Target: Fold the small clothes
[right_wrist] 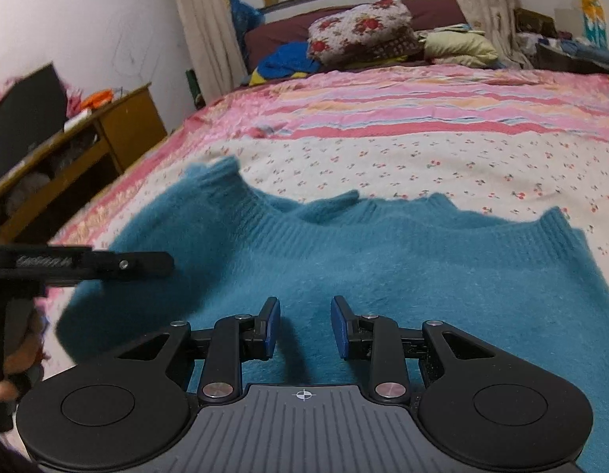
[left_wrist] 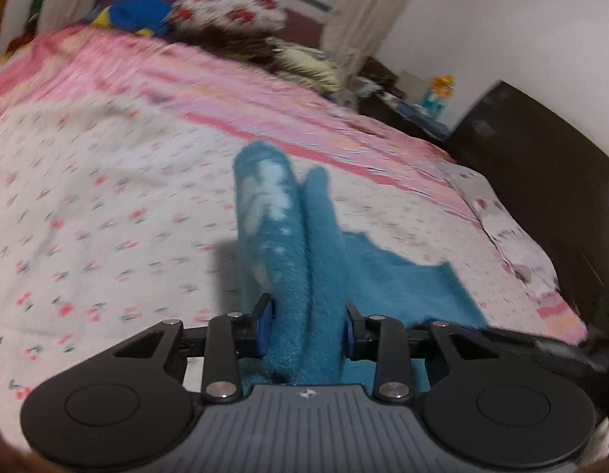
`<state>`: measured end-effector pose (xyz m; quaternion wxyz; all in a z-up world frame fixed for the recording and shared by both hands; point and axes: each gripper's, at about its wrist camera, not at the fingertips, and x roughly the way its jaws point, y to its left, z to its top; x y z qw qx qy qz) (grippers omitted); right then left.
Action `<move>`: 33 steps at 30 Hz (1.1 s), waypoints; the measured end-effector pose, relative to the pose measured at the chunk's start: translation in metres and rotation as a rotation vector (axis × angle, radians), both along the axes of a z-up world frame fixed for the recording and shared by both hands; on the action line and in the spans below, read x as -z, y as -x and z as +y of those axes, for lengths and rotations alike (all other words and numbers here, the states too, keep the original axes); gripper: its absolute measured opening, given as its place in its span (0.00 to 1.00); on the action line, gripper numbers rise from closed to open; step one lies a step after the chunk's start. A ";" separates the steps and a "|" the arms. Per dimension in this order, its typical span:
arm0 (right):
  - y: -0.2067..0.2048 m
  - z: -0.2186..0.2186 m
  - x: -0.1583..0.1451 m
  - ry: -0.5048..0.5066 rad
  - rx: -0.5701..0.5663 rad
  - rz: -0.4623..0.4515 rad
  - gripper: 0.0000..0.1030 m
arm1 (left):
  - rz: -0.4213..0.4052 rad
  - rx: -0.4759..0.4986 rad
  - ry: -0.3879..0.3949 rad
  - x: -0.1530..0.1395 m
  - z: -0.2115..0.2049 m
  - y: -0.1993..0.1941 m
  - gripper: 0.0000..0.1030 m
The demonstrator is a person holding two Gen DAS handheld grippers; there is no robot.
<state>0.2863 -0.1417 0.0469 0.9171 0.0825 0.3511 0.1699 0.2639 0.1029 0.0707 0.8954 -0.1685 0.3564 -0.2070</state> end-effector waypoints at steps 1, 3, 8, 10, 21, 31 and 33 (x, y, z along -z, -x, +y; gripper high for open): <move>0.000 -0.008 -0.003 -0.023 0.015 -0.002 0.29 | -0.013 0.018 -0.015 -0.004 -0.011 0.004 0.37; -0.001 -0.025 -0.009 -0.074 0.045 -0.002 0.29 | -0.036 0.056 -0.062 -0.008 -0.037 0.010 0.37; 0.002 -0.064 -0.013 -0.219 0.082 0.038 0.32 | -0.068 0.088 -0.240 0.001 -0.090 0.014 0.37; 0.000 -0.073 -0.006 -0.308 0.080 0.086 0.40 | -0.091 0.090 -0.292 -0.001 -0.101 0.019 0.37; -0.041 -0.045 0.006 -0.456 0.008 0.198 0.57 | -0.118 0.128 -0.373 0.003 -0.112 0.036 0.38; -0.040 -0.032 0.010 -0.328 0.026 0.206 0.23 | -0.148 0.124 -0.396 -0.003 -0.107 0.051 0.44; -0.040 -0.033 0.009 -0.327 0.028 0.205 0.23 | -0.157 0.121 -0.402 -0.008 -0.104 0.056 0.45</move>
